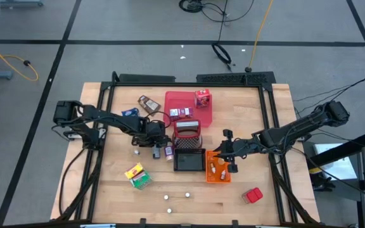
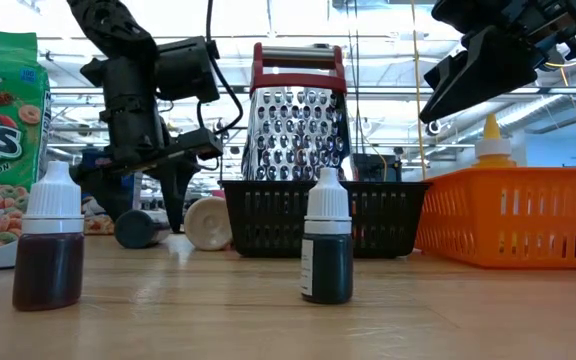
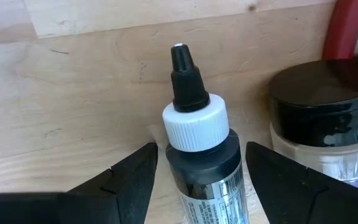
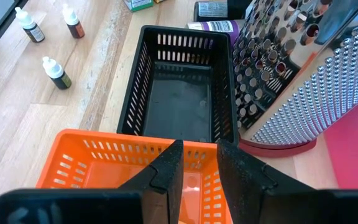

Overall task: Pick & Place Kitchen Items
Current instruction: Put the big black food coloring bottle into the orange bin

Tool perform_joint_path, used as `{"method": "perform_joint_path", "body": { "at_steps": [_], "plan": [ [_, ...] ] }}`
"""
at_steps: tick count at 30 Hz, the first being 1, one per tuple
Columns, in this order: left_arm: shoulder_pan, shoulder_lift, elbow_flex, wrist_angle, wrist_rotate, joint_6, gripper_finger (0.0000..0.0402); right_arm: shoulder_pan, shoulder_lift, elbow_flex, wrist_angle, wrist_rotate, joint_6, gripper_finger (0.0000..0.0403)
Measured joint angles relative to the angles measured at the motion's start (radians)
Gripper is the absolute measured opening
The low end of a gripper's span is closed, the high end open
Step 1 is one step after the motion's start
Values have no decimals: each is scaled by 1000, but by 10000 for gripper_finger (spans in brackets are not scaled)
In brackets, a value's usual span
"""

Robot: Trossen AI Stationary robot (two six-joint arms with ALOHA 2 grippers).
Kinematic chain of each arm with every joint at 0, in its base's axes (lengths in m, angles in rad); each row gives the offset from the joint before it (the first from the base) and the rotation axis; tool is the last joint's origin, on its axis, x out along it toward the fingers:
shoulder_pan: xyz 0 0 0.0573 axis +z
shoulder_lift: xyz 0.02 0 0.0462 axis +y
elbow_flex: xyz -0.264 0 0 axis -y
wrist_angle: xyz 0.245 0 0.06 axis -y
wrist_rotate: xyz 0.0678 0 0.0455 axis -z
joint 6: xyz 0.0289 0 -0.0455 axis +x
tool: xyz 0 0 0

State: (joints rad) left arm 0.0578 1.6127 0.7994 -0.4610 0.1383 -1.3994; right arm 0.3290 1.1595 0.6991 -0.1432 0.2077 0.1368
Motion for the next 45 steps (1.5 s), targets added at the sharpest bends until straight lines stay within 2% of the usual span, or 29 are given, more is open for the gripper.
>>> {"method": "perform_joint_path", "body": {
  "at_steps": [5,14,21,26,39,45],
  "plan": [
    [0,1,-1,-2,0,1,236,0,0,0,0,0,0,89],
    [0,2,-3,-11,-6,10,124,0,0,0,0,0,0,89],
    [0,0,-3,-10,-4,23,121,0,0,0,0,0,0,89],
    [0,-45,-9,-6,-7,56,126,0,0,0,0,0,0,89],
    [0,-324,-6,1,-77,171,122,0,0,0,0,1,0,89],
    [0,-475,-5,45,-141,317,123,0,0,0,1,5,0,89]
  ]
}}
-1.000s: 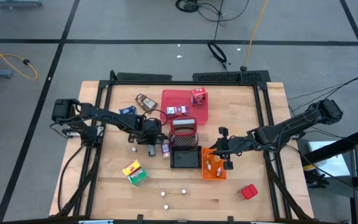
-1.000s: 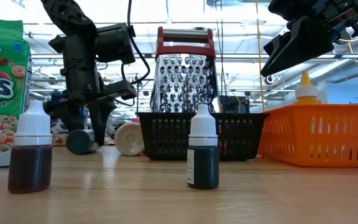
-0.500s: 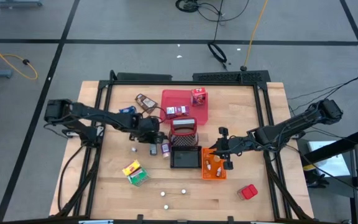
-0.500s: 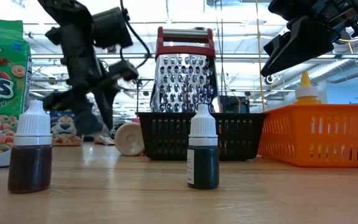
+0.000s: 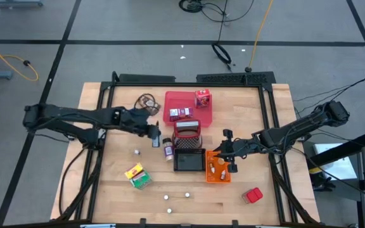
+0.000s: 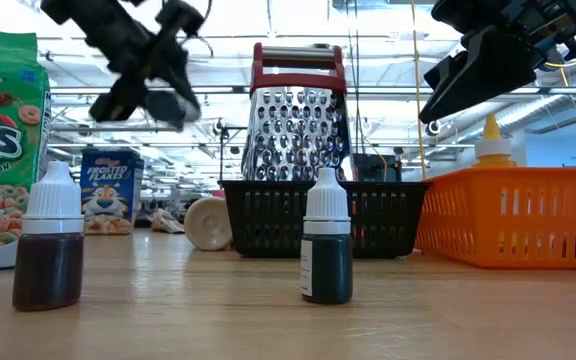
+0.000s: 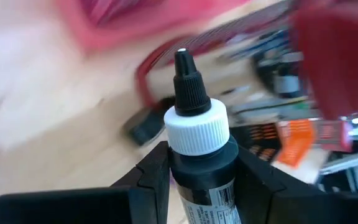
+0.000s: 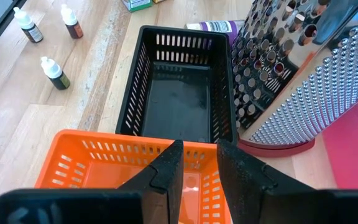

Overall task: Pick & Place Kitchen Items
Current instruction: Put the big black food coloring bottle into the orange bin

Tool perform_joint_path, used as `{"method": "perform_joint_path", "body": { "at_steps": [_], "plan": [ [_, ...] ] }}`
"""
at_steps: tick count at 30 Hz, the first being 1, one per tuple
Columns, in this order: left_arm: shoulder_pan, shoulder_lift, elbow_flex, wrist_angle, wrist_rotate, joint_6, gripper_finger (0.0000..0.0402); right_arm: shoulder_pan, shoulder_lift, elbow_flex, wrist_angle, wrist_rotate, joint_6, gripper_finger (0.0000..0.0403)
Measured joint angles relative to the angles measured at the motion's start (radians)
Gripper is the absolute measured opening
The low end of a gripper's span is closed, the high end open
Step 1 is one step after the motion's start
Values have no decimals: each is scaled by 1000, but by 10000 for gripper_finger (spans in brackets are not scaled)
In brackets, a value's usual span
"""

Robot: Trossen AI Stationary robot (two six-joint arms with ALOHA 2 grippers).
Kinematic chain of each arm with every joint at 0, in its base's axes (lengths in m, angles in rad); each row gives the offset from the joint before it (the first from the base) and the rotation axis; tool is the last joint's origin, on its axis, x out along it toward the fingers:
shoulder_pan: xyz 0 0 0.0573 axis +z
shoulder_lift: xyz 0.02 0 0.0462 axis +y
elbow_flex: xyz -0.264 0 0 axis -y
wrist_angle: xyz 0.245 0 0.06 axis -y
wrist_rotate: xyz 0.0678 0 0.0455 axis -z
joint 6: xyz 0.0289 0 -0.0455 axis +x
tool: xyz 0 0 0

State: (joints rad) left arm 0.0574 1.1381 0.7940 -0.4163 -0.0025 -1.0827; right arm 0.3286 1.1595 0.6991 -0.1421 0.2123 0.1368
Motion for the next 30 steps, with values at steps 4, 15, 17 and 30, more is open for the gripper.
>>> {"method": "perform_joint_path", "body": {
  "at_steps": [4,15,17,30],
  "plan": [
    [0,-67,1,75,-22,129,122,0,0,0,2,0,0,89],
    [0,-95,2,331,-35,552,122,-2,0,0,2,33,0,89],
    [0,-95,2,358,-36,613,122,-2,0,0,2,52,0,89],
    [-63,-30,2,611,-31,905,122,-2,0,0,3,53,7,89]
  ]
}}
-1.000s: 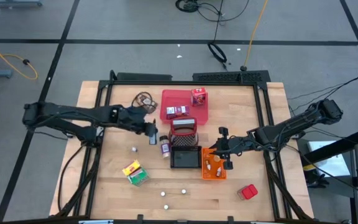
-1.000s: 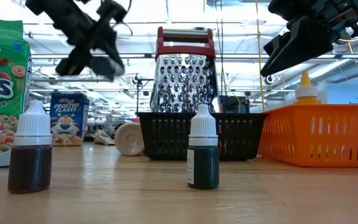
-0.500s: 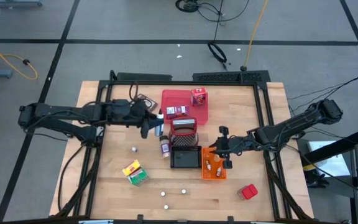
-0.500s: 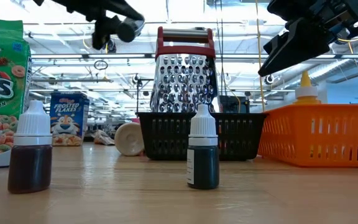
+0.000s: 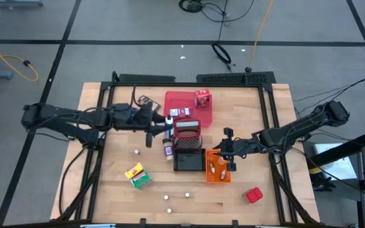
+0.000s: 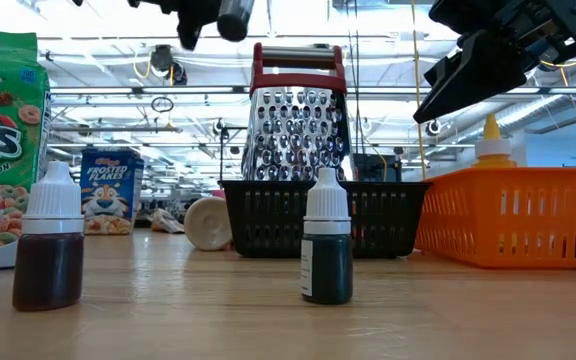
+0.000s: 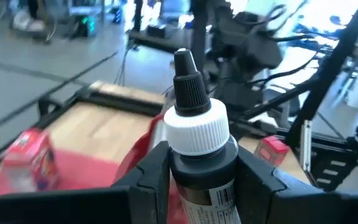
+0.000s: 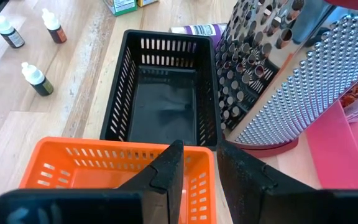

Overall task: Pick & Place Kitchen Items
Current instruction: Put the big black food coloring bottle into the orange bin

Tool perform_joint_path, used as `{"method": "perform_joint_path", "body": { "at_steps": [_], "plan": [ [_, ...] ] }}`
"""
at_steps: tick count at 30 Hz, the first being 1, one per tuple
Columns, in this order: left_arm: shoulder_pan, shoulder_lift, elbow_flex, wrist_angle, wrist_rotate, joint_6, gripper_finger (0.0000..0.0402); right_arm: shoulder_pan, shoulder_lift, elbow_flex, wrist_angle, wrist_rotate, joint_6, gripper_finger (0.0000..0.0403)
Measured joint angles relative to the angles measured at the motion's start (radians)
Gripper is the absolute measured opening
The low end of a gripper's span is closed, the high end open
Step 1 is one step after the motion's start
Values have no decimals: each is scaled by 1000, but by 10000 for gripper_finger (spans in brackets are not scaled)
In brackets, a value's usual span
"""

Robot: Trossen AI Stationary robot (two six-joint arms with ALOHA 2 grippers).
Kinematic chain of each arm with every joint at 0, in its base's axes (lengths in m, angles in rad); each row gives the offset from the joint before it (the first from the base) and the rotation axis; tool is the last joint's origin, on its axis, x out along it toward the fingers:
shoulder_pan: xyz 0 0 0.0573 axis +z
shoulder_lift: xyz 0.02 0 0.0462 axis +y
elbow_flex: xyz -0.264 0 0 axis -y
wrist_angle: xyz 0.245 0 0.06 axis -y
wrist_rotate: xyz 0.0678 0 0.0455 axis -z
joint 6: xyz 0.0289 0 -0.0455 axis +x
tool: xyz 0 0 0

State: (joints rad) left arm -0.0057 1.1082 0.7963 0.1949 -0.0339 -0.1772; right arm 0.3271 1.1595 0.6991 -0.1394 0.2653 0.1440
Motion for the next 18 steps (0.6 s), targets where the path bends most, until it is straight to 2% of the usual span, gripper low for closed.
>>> {"method": "perform_joint_path", "body": {
  "at_steps": [8,14,18],
  "plan": [
    [-58,96,0,179,5,158,122,0,0,0,0,25,0,89],
    [-85,199,0,312,6,203,122,0,0,0,7,53,0,89],
    [-88,251,0,368,7,202,122,0,0,0,76,54,-19,89]
  ]
}}
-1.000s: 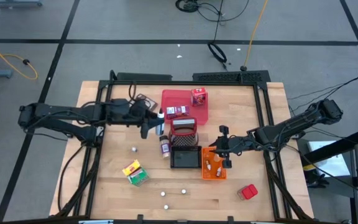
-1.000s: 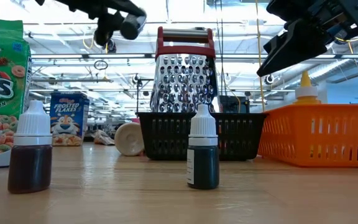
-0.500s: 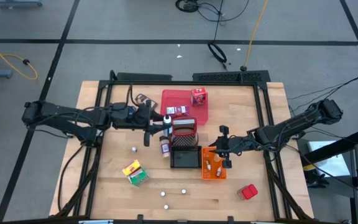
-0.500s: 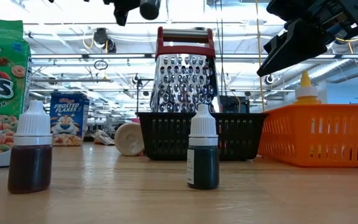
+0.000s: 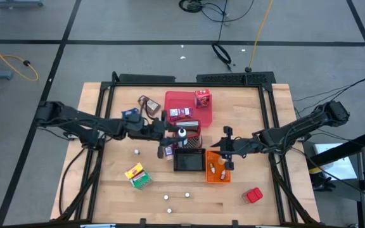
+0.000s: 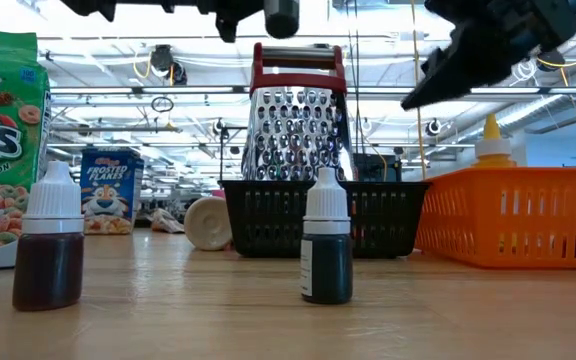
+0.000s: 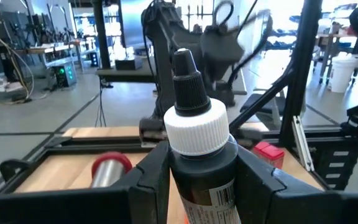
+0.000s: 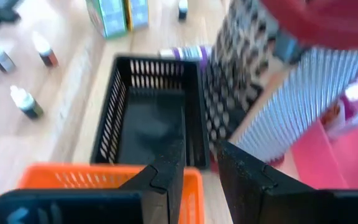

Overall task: Pick & Place Kitchen Items
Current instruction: Put the big black food coloring bottle into the orange bin

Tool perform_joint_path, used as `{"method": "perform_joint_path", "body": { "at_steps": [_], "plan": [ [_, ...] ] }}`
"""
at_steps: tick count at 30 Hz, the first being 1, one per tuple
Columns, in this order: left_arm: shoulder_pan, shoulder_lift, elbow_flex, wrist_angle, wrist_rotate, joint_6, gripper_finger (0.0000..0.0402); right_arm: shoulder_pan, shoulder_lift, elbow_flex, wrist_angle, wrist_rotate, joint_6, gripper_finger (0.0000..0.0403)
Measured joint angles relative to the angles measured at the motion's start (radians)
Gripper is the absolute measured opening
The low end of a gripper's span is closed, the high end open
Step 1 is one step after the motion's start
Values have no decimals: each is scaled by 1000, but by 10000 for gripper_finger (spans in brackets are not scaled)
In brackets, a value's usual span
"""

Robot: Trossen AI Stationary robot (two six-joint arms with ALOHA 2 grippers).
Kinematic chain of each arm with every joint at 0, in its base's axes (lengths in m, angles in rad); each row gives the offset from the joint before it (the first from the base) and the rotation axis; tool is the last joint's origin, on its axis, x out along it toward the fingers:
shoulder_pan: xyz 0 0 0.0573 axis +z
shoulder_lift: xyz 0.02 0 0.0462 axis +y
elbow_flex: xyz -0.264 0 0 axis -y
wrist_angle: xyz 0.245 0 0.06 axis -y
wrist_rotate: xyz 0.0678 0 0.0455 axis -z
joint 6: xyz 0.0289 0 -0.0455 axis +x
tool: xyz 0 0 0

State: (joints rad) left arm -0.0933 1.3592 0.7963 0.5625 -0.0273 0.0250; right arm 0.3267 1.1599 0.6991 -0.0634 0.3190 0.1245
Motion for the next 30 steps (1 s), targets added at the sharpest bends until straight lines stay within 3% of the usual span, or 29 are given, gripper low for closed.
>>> {"method": "perform_joint_path", "body": {
  "at_steps": [10,25,30],
  "plan": [
    [-9,78,0,40,0,-33,122,0,0,0,245,-1,-116,89],
    [-62,80,0,84,-1,10,122,-7,0,0,572,-3,-219,89],
    [-81,80,0,98,-61,63,122,-27,-1,0,650,-8,-216,89]
  ]
}}
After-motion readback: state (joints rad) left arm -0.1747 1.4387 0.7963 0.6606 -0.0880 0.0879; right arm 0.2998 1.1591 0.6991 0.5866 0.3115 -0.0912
